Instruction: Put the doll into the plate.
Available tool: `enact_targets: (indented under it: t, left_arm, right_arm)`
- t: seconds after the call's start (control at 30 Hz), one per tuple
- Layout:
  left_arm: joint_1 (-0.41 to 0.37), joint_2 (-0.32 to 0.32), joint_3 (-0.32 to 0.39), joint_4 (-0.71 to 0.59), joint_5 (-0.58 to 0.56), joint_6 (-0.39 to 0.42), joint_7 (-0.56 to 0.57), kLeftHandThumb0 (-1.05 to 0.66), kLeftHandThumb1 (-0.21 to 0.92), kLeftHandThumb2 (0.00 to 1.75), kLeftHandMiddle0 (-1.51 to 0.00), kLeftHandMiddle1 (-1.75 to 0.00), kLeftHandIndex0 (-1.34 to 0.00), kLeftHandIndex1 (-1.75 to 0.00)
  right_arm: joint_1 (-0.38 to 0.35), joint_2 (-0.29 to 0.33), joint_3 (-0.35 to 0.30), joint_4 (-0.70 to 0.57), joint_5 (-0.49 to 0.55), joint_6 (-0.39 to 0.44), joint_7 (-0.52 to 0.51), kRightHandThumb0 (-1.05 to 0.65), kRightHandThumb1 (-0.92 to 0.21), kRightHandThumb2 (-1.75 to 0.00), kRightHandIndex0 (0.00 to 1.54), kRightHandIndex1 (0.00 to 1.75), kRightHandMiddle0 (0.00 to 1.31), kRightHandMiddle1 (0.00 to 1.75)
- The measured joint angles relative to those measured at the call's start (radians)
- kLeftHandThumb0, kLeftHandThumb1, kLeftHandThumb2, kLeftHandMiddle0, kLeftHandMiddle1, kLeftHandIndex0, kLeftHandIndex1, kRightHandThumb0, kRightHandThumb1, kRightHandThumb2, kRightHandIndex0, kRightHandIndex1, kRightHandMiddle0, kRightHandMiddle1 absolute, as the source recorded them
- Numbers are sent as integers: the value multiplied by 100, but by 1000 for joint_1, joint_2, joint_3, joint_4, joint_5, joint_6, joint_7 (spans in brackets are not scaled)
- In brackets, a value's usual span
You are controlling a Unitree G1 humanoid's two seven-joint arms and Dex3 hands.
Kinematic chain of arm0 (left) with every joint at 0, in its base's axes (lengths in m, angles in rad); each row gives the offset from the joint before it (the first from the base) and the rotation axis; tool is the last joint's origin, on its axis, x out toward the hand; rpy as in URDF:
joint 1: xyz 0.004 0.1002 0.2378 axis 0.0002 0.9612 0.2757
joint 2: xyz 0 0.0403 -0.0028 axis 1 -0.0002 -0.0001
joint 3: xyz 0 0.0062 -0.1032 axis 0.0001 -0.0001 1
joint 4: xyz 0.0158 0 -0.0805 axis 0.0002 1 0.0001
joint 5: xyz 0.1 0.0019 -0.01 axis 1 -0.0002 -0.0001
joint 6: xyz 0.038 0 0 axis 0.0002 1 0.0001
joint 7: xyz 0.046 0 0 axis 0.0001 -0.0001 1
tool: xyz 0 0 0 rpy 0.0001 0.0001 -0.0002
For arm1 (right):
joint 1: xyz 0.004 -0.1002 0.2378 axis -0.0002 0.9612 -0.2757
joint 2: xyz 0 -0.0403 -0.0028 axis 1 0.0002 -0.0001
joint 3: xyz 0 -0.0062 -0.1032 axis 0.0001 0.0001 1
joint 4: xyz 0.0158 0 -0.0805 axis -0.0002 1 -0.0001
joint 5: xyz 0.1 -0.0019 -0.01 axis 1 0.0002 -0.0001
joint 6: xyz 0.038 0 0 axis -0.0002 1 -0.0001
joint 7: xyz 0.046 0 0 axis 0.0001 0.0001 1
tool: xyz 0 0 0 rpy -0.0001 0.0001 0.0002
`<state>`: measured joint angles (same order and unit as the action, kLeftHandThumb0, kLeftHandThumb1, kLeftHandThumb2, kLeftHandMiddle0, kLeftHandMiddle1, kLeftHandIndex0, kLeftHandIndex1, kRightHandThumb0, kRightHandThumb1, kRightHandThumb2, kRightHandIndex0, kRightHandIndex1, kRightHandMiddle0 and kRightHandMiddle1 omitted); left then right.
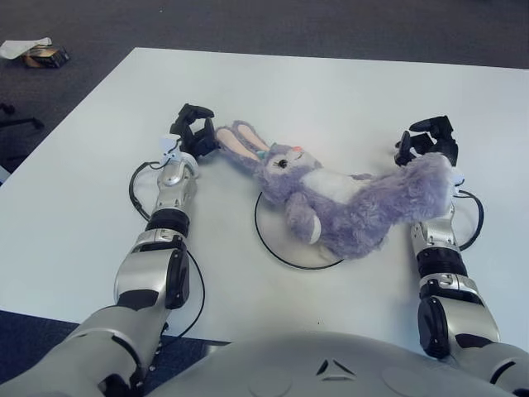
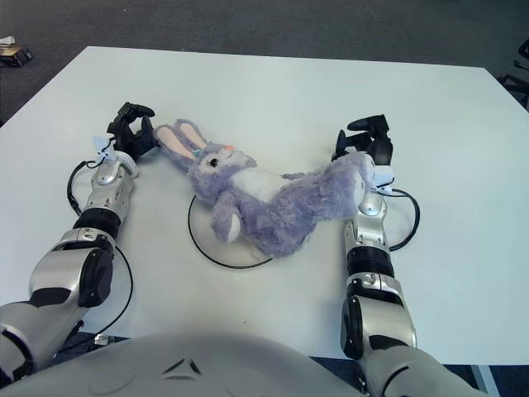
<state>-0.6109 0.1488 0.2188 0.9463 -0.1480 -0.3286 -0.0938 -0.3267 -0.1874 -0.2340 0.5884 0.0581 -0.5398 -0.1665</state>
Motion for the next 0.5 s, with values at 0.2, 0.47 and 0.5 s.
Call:
enact_targets:
  t: [0.2, 0.47, 0.5]
  left_arm:
    - [30, -8, -17, -48, 2, 1, -3, -44, 46, 114, -113, -175, -50, -175]
    - [74, -18, -32, -123, 1, -1, -19, -44, 45, 115, -112, -175, -51, -175]
    - [79, -19, -34, -130, 1, 0, -21, -44, 45, 115, -112, -175, -51, -175]
  right_arm:
    - [20, 0, -1, -30, -3, -40, 1, -1, -33, -125, 61, 158, 46, 175]
    - [46, 1, 0, -89, -4, -52, 9, -1, -29, -132, 63, 164, 45, 175]
    - [50, 1, 0, -96, -4, -52, 10, -1, -29, -132, 63, 165, 45, 175]
